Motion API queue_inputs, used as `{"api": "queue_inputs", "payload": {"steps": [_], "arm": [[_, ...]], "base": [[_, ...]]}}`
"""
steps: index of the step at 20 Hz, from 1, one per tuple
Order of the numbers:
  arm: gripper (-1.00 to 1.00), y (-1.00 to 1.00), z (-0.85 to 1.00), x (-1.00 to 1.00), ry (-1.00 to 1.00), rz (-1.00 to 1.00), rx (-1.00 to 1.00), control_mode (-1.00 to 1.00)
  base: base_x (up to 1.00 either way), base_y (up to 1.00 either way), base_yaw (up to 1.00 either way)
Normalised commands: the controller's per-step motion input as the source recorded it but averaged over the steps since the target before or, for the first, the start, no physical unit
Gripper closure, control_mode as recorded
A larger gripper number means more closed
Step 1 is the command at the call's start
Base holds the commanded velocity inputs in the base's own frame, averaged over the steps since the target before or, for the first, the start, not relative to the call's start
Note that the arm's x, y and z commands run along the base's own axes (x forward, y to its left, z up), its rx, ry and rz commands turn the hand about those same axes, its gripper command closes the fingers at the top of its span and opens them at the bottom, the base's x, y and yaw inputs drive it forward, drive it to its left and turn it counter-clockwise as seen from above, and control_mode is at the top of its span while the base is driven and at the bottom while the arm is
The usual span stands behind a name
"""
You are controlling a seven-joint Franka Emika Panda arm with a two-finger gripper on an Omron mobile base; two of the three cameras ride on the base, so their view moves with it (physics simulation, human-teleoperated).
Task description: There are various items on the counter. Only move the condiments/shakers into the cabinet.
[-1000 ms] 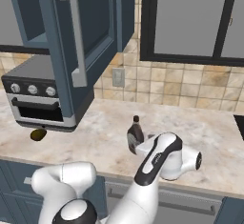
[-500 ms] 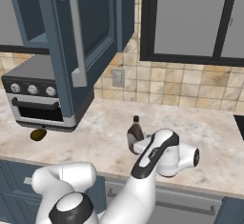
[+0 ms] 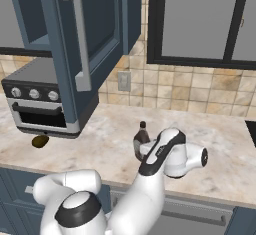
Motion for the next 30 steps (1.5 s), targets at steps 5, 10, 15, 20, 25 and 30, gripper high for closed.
{"api": "queue_inputs", "payload": {"steps": [5,10,15,20,25,30], "arm": [[-1.0,0.0,0.0,0.05,0.03,0.0,0.0,-1.0],[-1.0,0.15,0.0,0.03,0.01,0.0,0.0,-1.0],[-1.0,0.27,-0.04,0.01,0.01,0.0,0.0,-1.0],[-1.0,0.2,-0.07,0.01,0.03,0.0,0.0,-1.0],[-1.0,0.02,0.0,0.01,0.0,0.0,0.0,-1.0],[1.0,0.0,0.0,0.0,0.0,0.0,0.0,-1.0]], "base": [[0.0,0.0,0.0],[0.0,0.0,0.0],[0.0,0.0,0.0],[0.0,0.0,0.0],[0.0,0.0,0.0],[0.0,0.0,0.0]]}}
